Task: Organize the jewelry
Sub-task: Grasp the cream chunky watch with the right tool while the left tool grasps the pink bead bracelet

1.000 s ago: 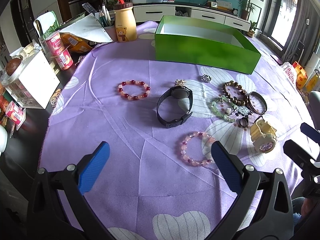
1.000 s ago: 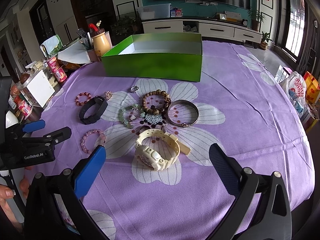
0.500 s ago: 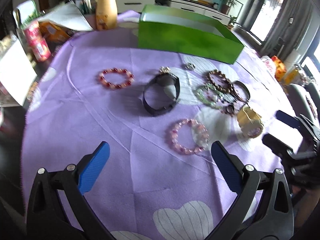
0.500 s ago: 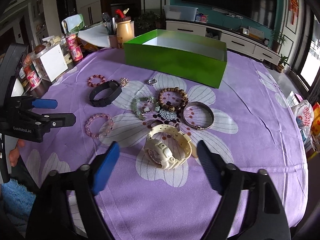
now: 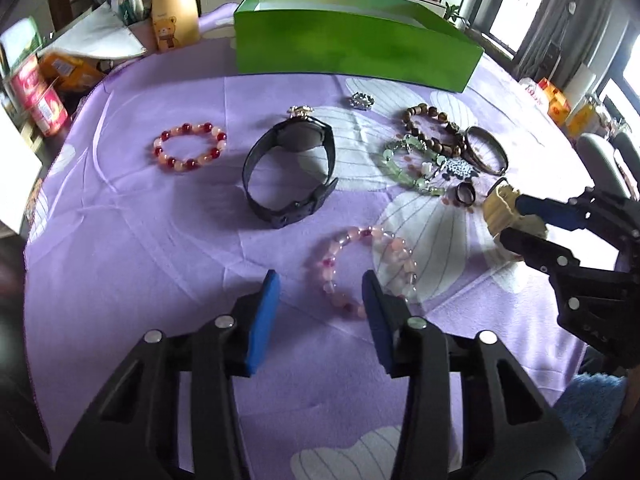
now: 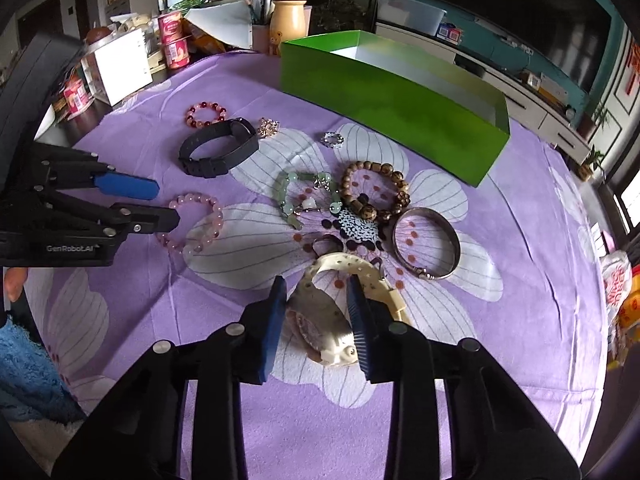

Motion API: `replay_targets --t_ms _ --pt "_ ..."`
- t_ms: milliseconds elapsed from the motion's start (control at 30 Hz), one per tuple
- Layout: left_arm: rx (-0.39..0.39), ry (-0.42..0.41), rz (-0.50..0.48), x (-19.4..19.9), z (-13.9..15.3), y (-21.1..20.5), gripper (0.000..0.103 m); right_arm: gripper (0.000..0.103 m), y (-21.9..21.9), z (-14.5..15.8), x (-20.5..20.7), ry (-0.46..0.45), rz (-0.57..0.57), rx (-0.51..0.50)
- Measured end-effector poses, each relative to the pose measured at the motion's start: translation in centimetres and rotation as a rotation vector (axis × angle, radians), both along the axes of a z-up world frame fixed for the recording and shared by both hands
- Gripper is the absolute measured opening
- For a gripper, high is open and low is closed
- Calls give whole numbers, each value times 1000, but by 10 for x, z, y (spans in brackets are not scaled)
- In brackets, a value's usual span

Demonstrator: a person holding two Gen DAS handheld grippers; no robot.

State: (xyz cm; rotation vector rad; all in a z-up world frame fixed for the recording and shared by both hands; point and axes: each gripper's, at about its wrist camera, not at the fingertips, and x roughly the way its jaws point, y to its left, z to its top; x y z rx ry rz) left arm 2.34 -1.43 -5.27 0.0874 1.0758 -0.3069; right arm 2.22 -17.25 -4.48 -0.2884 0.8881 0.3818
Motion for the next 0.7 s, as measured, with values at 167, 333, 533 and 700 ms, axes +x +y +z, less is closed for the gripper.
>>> replay_targets --t_ms 167,333,533,700 --pt "72 -39 -33 -2 -2 -13 26 31 4 -2 -3 -25 14 -33" --pt "74 -52 -73 -6 -2 -20 8 28 7 -4 -6 -62 22 -56" --pt "-118 -19 -74 -8 9 -7 7 16 -13 4 -9 -35 -5 70" --pt "-205 -17 -69 -13 17 -2 7 16 -33 15 -11 -12 -32 227"
